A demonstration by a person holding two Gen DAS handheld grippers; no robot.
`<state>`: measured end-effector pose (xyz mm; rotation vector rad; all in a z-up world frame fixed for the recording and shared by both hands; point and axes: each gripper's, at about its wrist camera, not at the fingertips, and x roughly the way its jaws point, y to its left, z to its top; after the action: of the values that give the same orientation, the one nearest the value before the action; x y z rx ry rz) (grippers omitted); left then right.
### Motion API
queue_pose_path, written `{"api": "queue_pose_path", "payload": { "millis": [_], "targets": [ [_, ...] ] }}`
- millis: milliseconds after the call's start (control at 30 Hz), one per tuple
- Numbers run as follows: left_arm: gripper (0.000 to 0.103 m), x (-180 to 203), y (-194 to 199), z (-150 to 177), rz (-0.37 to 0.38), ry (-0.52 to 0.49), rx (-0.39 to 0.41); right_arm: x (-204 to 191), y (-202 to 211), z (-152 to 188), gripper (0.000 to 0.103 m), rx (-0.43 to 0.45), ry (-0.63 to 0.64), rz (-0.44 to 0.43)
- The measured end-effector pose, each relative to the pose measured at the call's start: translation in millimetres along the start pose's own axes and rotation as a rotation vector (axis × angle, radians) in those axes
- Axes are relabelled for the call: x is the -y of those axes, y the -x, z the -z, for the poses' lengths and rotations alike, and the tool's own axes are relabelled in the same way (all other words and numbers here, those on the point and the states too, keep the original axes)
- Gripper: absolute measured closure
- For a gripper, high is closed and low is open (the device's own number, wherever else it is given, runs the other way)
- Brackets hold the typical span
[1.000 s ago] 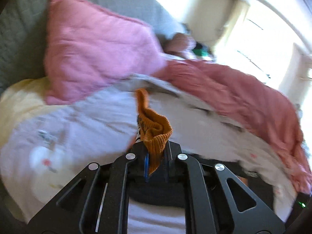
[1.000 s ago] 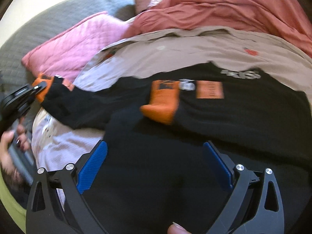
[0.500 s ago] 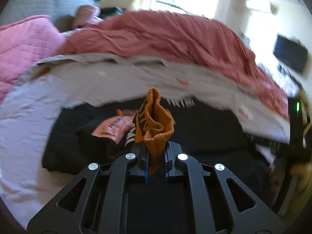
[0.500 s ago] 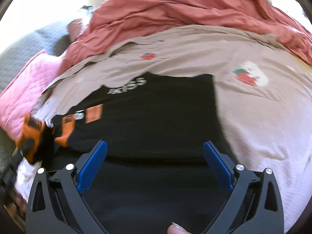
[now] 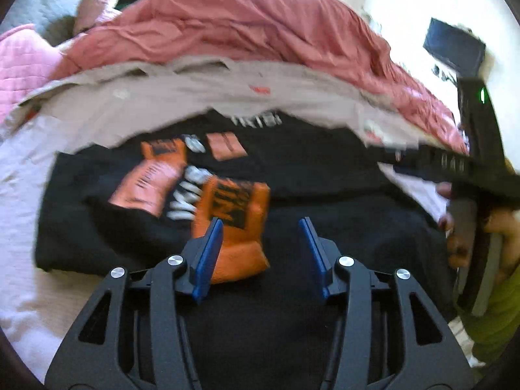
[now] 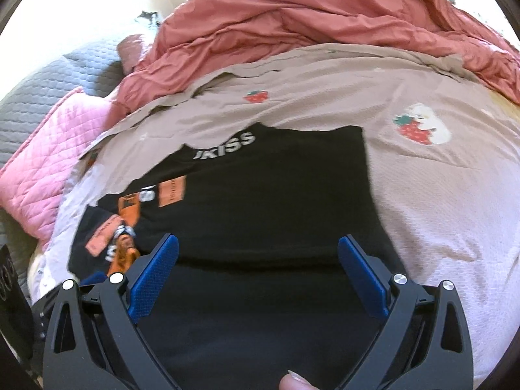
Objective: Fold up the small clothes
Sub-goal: 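Fold the held sleeve across the shirt body with the left gripper, release, then grasp the folded cuff with the right gripper, straighten it, then release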
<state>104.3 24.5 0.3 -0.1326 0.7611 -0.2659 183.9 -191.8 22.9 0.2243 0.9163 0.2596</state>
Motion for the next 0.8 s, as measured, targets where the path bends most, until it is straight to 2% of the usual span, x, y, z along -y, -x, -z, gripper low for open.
{"api": "queue_pose_path", "payload": {
  "millis": [67,233,300,400,467,500,533,567,633,800],
  "targets": [
    [0.055,-14.4,8.8,-5.2,-0.034,0.058,0.036,-10.0,-4.1,2.3,0.005,-0.013,0.018,-0.034],
    [0.042,-63.9,26.4,-10.7,-0.264,0.188,0.101,-57.9,-26.5,15.1,0.005,-0.083,0.106,-0.152],
    [0.035,-77.3,31.1,-12.1,-0.3,0.223,0.112,-78.4,-38.7,18.7,0.005,-0.099,0.147,-0.174],
    [0.027,-96.0,39.8,-13.9,-0.305,0.292,0.142,-98.8,-58.7,23.2,0.006,-0.13,0.172,-0.183],
    [0.024,-102.3,44.7,-14.2,-0.309,0.312,0.154,-106.9,-69.9,25.9,0.029,-0.143,0.185,-0.177],
    [0.024,-104.5,46.6,-14.0,-0.314,0.32,0.159,-111.2,-75.5,27.1,0.048,-0.159,0.191,-0.185],
    [0.024,-107.8,48.8,-13.7,-0.316,0.328,0.162,-114.1,-79.2,27.9,0.062,-0.168,0.198,-0.195],
    [0.023,-109.5,49.7,-14.1,-0.319,0.333,0.164,-117.3,-80.3,29.3,0.07,-0.171,0.206,-0.206],
    [0.023,-113.7,51.8,-15.6,-0.325,0.343,0.172,-128.1,-77.7,30.6,0.096,-0.163,0.246,-0.228],
    [0.022,-123.9,62.3,-15.8,-0.329,0.379,0.206,-151.4,-51.7,14.2,0.098,-0.061,0.346,-0.268]
  ]
}}
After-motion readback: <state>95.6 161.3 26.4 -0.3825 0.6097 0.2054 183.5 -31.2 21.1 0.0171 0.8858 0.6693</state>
